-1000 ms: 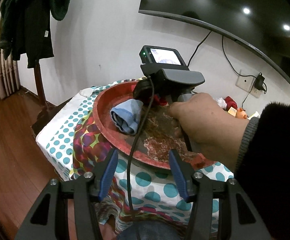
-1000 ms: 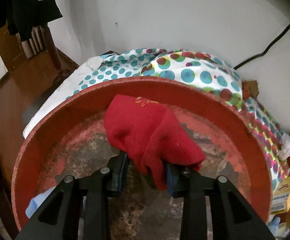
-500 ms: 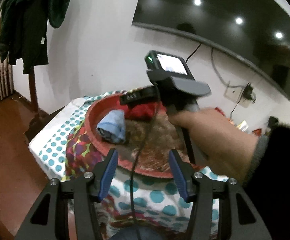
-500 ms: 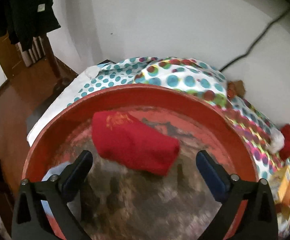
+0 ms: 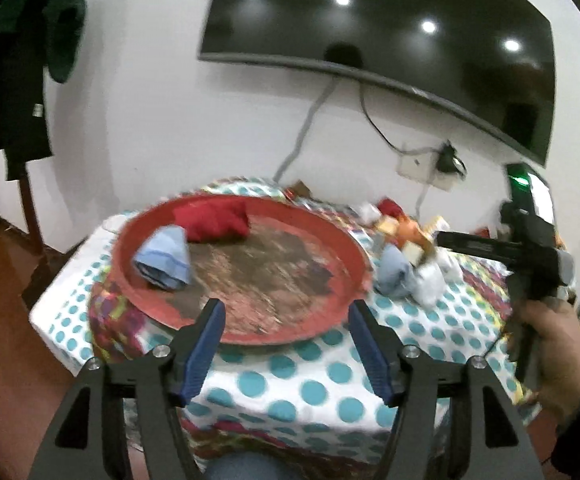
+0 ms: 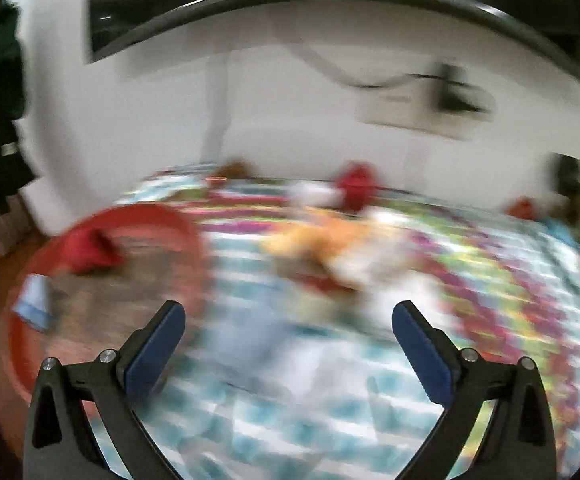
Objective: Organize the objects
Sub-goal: 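Move the left gripper back to the pile and grasp the white sock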
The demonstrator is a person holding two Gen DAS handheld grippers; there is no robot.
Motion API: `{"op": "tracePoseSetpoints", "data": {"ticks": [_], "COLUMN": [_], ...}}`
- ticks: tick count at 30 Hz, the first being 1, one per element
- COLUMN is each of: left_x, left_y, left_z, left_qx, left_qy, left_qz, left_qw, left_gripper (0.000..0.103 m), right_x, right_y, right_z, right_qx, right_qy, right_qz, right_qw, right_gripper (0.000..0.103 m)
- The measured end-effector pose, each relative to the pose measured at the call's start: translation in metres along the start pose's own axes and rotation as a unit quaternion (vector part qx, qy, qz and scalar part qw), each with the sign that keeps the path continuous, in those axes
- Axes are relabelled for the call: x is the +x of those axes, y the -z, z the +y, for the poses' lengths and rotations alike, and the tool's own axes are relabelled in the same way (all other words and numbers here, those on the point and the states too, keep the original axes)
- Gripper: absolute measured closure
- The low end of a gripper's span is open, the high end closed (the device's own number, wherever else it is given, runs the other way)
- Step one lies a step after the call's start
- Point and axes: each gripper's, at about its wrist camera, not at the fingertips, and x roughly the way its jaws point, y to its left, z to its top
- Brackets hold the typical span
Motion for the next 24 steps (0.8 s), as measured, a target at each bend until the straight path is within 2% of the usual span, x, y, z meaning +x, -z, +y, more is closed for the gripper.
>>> {"op": "tracePoseSetpoints", "data": {"ticks": [4, 9, 11, 16, 21, 24], "left_x": [0.011, 0.035, 0.048, 0.084, 0.119, 0.135], "left_y": [0.01, 0.024, 0.024, 0.006, -0.012, -0.015], "left_z": [-0.022, -0.055, -0.073, -0.124, -0.162, -0.178], "left_qx": [0.033, 0.061, 0.079, 0.115, 0.115, 0.121], "left_qy": [0.019, 0.047, 0.05, 0.076, 0.088, 0.08], "left_qz": [0.017, 0.052, 0.065, 0.066, 0.075, 0.077], "left_qw": [0.9991, 0.9956, 0.9935, 0.9883, 0.9866, 0.9865], "left_gripper": [0.037, 0.037, 0.037, 0.037, 0.037, 0.037], "right_x": [-0.007, -0.013, -0.014, -0.021, -0.028, -0.027], "right_y": [0.032, 0.059, 0.064, 0.078, 0.088, 0.095], "right_z": [-0.062, -0.114, -0.128, -0.158, -0.17, -0.171], "right_qx": [0.029, 0.074, 0.084, 0.118, 0.132, 0.131], "right_qy": [0.035, 0.041, 0.046, 0.04, 0.029, 0.021], "right_qz": [0.011, 0.016, 0.017, 0.012, -0.001, -0.003], "right_qw": [0.999, 0.996, 0.995, 0.992, 0.991, 0.991], "right_gripper": [0.0, 0.0, 0.0, 0.0, 0.0, 0.0]}}
